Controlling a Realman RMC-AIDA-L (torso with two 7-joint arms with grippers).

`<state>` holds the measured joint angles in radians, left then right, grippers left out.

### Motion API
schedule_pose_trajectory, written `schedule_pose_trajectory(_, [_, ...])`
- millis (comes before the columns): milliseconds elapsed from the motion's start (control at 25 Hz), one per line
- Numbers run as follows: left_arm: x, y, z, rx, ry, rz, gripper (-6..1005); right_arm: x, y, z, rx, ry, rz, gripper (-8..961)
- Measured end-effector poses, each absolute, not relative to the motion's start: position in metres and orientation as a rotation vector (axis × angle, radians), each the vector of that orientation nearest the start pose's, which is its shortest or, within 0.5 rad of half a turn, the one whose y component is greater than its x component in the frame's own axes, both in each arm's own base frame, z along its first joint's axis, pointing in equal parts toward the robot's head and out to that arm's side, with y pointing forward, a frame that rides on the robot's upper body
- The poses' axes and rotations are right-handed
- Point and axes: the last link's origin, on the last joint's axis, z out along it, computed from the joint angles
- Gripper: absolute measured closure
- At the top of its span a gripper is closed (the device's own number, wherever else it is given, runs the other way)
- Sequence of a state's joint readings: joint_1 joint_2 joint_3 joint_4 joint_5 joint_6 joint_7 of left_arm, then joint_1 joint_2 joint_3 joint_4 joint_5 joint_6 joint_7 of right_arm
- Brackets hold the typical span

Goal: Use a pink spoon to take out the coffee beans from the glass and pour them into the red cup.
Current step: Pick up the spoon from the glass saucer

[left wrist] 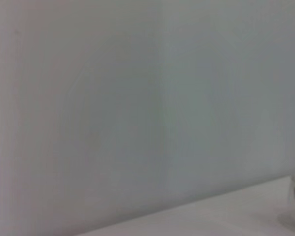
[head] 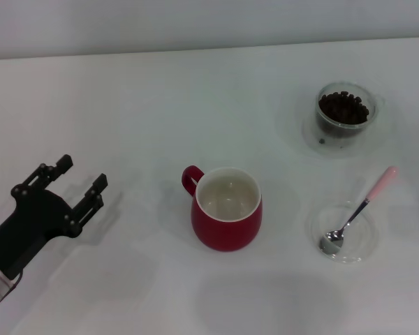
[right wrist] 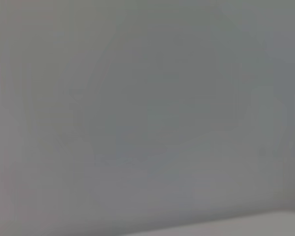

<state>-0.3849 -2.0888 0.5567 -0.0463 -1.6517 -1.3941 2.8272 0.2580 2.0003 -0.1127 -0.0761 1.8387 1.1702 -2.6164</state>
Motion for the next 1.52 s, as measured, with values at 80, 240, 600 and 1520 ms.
schedule_pose_trajectory(80, [-0.317,0.258,-0.066,-2.128,-0.422,-0.791,333,0.442,0.255,0.066,-1.396,0.869,0.607,84])
schedule_pose_trajectory(240, [-0.316,0.259,-0.064,-2.122,-0.417,-0.799,333,0.45,0.256,0.081,-1.43,0.989,0.642,86])
schedule_pose_trajectory(600, [-0.314,0.261,-0.06,-2.115,-0.39,-0.816,333,0.457,0.26,0.109,-1.476,1.279,0.749,93])
schedule_pose_trajectory(1520, [-0.311,0.267,-0.051,-2.105,-0.323,-0.829,334,0.422,0.261,0.08,-1.676,1.695,0.916,113])
